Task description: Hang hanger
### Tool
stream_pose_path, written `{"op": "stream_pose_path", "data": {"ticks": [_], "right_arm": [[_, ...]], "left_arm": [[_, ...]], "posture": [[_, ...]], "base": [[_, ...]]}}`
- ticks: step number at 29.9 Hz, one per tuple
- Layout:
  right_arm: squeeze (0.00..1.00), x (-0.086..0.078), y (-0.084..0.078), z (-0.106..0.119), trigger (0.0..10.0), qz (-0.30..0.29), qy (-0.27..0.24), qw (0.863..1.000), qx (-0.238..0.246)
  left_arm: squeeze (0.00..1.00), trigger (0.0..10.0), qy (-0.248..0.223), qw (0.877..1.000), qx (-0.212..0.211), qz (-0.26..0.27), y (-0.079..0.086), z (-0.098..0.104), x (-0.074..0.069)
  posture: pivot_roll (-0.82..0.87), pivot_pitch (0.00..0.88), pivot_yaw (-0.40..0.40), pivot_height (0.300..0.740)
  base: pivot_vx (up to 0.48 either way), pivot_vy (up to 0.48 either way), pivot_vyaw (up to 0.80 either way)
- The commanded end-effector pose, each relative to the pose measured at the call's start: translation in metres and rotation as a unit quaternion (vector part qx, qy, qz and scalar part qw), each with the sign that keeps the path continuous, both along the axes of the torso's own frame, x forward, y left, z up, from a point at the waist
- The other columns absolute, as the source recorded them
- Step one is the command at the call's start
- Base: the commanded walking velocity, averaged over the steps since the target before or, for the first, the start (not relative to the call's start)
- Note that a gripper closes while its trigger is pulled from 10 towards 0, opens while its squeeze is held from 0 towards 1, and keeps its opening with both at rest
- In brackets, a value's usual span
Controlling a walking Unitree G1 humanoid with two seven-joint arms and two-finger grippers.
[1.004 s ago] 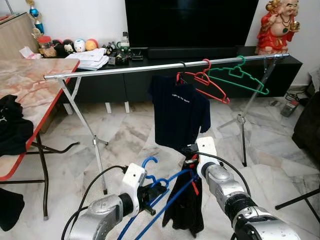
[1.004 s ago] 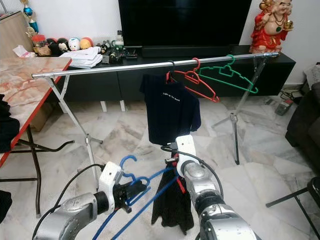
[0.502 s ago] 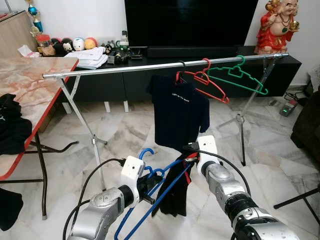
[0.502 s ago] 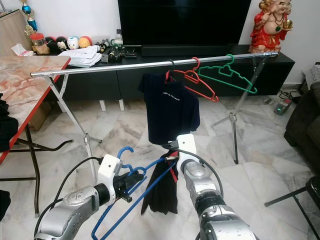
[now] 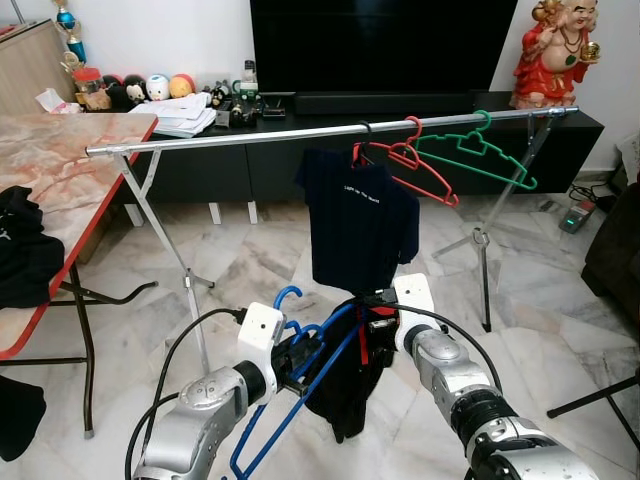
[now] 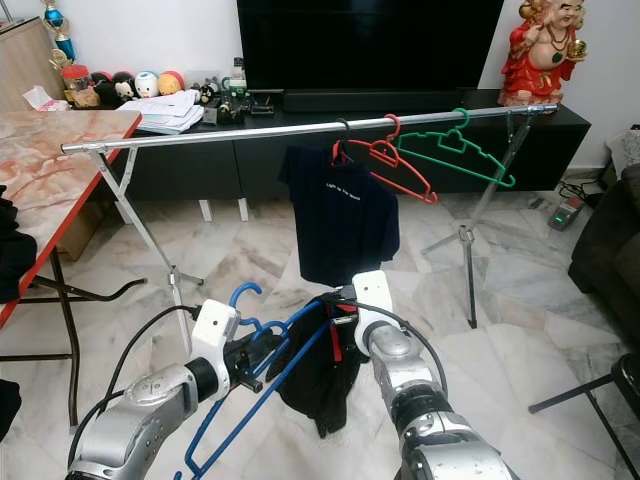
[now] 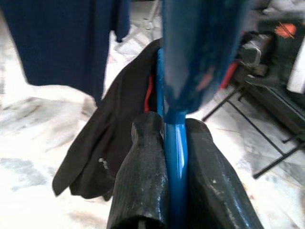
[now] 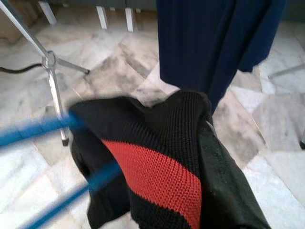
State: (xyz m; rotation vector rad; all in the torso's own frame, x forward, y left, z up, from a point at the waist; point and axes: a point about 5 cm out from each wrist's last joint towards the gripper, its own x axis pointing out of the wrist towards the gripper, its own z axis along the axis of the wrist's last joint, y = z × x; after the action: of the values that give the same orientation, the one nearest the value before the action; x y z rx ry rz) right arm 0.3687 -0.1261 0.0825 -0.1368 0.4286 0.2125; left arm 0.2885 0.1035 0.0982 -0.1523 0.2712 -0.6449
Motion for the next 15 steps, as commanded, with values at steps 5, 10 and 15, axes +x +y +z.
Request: {"op": "stream_pose_path", "data": {"ticks": [5, 10, 15], "right_arm": [[0.00, 0.011, 0.013, 0.026, 10.0, 0.023, -0.051, 0.998, 0.025], [0.00, 0.014, 0.013, 0.035, 10.0, 0.015, -0.052, 0.997, 0.062], [0.00, 0.015, 0.009, 0.043, 10.0, -0.012, -0.050, 0.992, 0.113]], "left_arm": [[0.00, 10.0, 0.010, 0.997, -0.034, -0.073, -0.014, 0.003, -0.013], [0.00, 10.0, 0.005, 0.997, -0.029, -0.070, -0.014, 0.003, -0.010], [0.00, 10.0, -0.013, 1.000, 0.000, 0.001, -0.005, 0.004, 0.006]], "posture": [[0.10, 0.036, -0.002, 0.740], [0.10, 0.034, -0.001, 0.740], [0.08, 0.033, 0.002, 0.740]], "base": [[0.000, 0.000, 0.00], [0.000, 0.000, 0.00], [0.000, 0.000, 0.00]]}}
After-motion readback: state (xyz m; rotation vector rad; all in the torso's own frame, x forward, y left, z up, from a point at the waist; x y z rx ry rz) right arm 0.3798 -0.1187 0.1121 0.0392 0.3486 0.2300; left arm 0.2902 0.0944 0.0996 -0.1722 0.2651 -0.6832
